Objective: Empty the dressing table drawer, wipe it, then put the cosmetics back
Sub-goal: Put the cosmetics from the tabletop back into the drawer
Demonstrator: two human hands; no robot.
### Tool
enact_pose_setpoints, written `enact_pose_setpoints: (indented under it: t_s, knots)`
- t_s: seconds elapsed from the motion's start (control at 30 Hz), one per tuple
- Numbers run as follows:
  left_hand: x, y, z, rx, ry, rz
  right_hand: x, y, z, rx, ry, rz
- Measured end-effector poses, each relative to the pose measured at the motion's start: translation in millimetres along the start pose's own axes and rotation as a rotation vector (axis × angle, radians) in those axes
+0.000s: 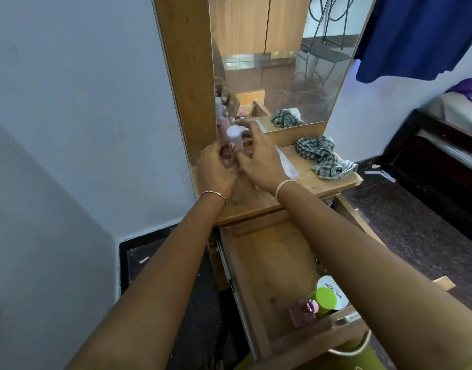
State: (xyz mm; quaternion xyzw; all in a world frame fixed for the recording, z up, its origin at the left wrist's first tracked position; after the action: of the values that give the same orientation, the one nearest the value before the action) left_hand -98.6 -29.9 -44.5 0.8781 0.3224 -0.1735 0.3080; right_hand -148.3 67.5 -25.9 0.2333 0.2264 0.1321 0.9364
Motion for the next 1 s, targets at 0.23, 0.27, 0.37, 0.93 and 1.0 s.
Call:
enact_pose_setpoints:
  t_s: [0.23,0.27,0.37,0.93,1.0]
  knots:
    - [40,14,-35,0.092,-0.086,0.012,30,42,19,0.067,0.037,-0.090]
    - [48,15,-37,0.127,-0.074,0.031,37,50,19,0.095,0.019,-0.080]
    - [75,17,-44,0.246,-0.019,0.123,59,69,15,0.097,-0.058,-0.006]
    - [170,42,-33,-0.250,-0.042,0.632,154,66,-22,0.110,-0.318,0.718]
    - [174,41,-30,-0.310,-0.054,0.644,158,60,-28,0.164,-0.360,0.773]
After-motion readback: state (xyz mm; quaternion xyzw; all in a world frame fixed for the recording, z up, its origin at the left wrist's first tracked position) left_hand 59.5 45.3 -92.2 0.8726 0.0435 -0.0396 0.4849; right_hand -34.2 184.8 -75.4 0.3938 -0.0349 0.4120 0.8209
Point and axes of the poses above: each hand's wrist, its own x-axis away from the middle knuckle, its own y-axis out of the back of the hand, z = x × y, the point moved 1 cm from there along -x, towards the middle knuckle, and after that the axes turned 8 degrees about -y, right-handed, at the moved point
